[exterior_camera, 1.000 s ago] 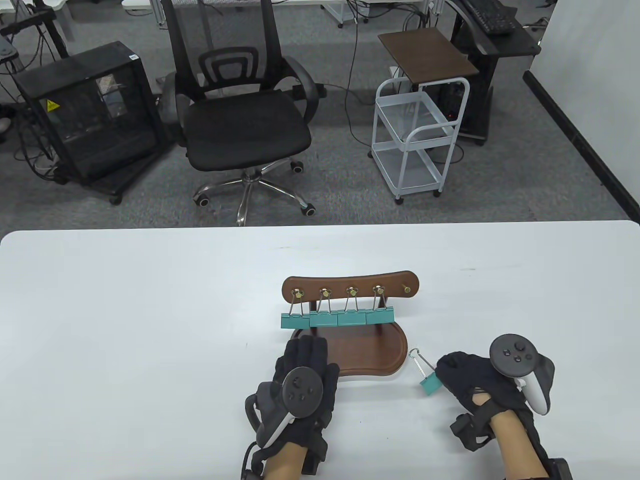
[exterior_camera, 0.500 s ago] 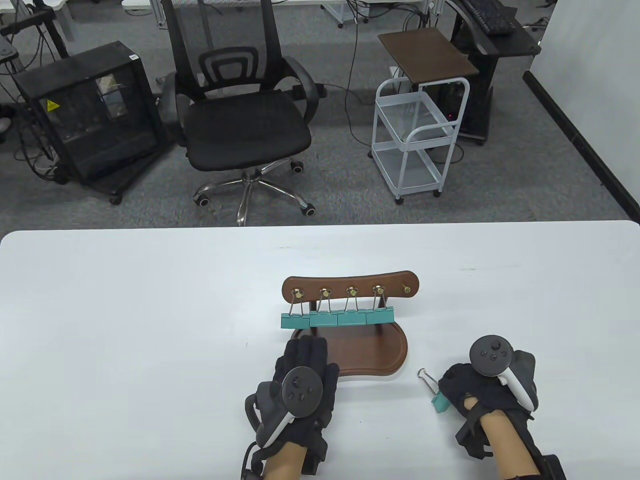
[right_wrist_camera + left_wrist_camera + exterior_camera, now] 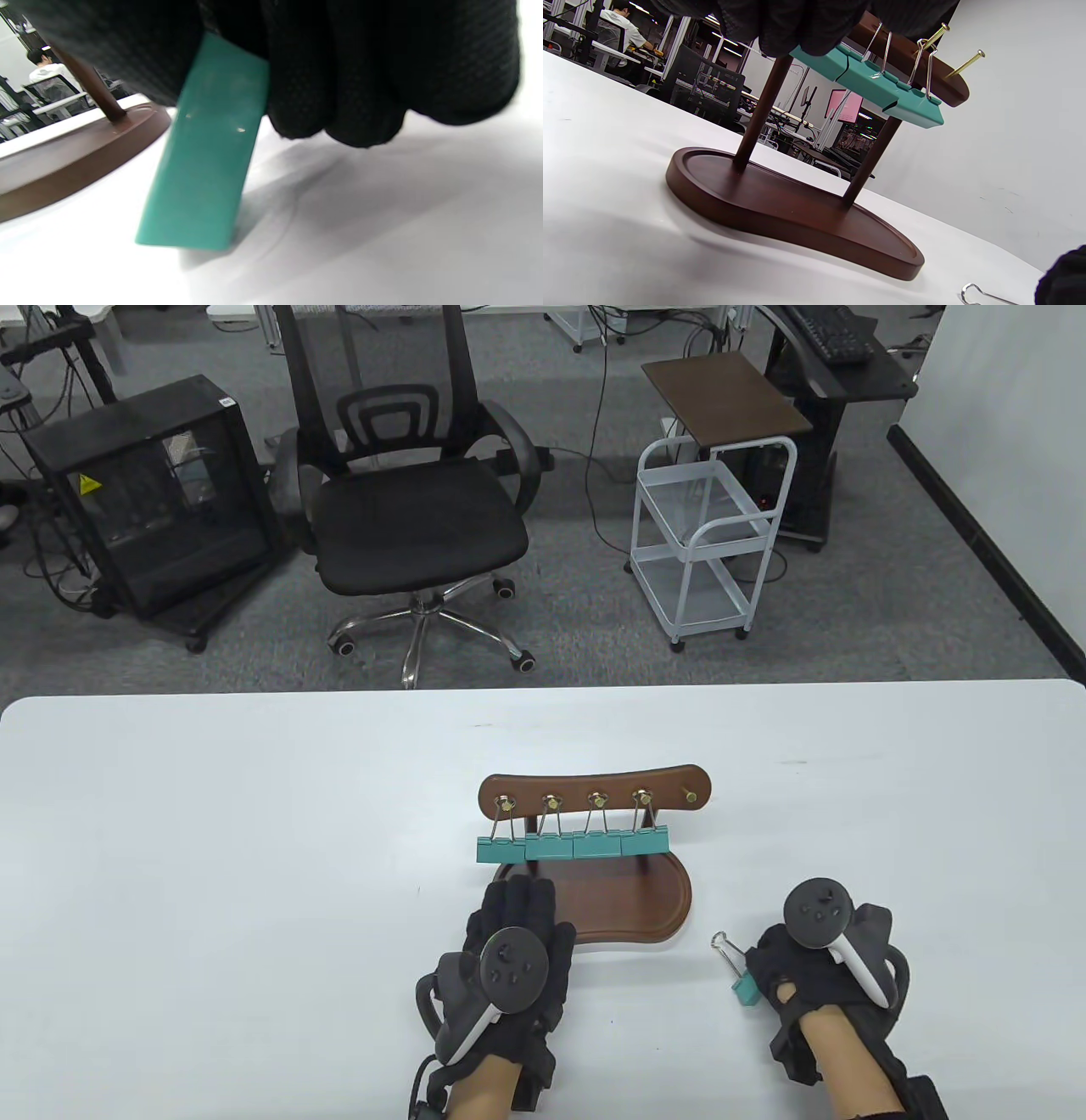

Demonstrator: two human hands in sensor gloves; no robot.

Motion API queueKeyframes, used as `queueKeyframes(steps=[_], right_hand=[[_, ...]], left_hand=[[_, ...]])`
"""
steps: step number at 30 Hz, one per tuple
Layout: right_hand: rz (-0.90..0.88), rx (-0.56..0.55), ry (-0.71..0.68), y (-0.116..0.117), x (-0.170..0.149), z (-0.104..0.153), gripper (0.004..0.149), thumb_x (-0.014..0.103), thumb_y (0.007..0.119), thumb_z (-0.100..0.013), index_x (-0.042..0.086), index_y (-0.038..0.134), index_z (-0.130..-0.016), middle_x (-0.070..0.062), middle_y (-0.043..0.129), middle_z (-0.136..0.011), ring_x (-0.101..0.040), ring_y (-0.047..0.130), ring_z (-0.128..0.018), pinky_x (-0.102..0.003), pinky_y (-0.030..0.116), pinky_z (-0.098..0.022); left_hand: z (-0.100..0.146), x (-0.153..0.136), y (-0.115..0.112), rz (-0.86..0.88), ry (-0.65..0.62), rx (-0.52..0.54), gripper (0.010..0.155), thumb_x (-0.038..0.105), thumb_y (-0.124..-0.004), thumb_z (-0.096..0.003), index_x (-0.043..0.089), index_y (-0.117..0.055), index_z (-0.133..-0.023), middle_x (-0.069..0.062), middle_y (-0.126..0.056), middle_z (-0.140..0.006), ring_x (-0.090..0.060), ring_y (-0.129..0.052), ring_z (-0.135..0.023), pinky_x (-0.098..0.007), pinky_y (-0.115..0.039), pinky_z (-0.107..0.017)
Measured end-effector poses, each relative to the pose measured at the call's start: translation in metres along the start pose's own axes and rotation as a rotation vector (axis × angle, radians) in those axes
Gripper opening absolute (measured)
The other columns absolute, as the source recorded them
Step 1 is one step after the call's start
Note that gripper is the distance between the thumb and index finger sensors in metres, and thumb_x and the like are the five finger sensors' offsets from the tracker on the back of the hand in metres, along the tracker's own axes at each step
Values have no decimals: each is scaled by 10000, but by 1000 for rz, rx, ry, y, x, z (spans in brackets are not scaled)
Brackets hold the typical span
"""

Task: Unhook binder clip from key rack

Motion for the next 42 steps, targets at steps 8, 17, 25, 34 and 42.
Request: queueKeyframes(steps=[8,17,25,34,42], right_hand=[[40,-4,-18,2,2,-1,471,437,873,-337,145,857,-706,-191,995,-567,-389,996,-464,-482,889,-302],[144,-32,-15,4,5,0,460,436,880,-335,152,863,-697,-185,987,-573,-384,991,-474,-480,887,-311],[131,-49,0,3,4,0,416,405,868,-351,149,879,-679,-183,987,-568,-384,991,-471,-481,886,-310],[47,-184,-63,-9,8,7,436,437,847,-356,156,881,-687,-180,987,-589,-398,979,-498,-487,878,-331],[-212,-380,-229,-20,31,19,548,502,790,-372,178,768,-813,-198,859,-783,-448,857,-673,-512,807,-470]], left_hand=[[-1,1,-1,4,-1,-7,623,541,-581,-551,274,-568,-1114,-33,-542,-1190,-311,-462,-1117,-539,-482,-767],[-1,1,0,1,-2,-8,626,544,-581,-551,272,-567,-1115,-34,-542,-1190,-314,-462,-1117,-539,-482,-767],[0,1,0,5,-1,-6,622,537,-584,-552,273,-567,-1115,-35,-541,-1190,-312,-460,-1118,-539,-480,-767],[0,1,0,10,2,-1,622,538,-582,-553,273,-565,-1116,-32,-538,-1192,-309,-457,-1119,-538,-478,-768],[0,1,1,16,2,2,620,538,-581,-553,277,-564,-1115,-31,-537,-1192,-309,-457,-1119,-537,-477,-770]])
Point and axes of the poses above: the tracker on the back of each hand, its own x axis roughly to the thumb side, its own z axis roughly from the fingertips to the wrist, y = z × x, the point moved 1 cm from there along -z, roughly from the wrist to the fingertips
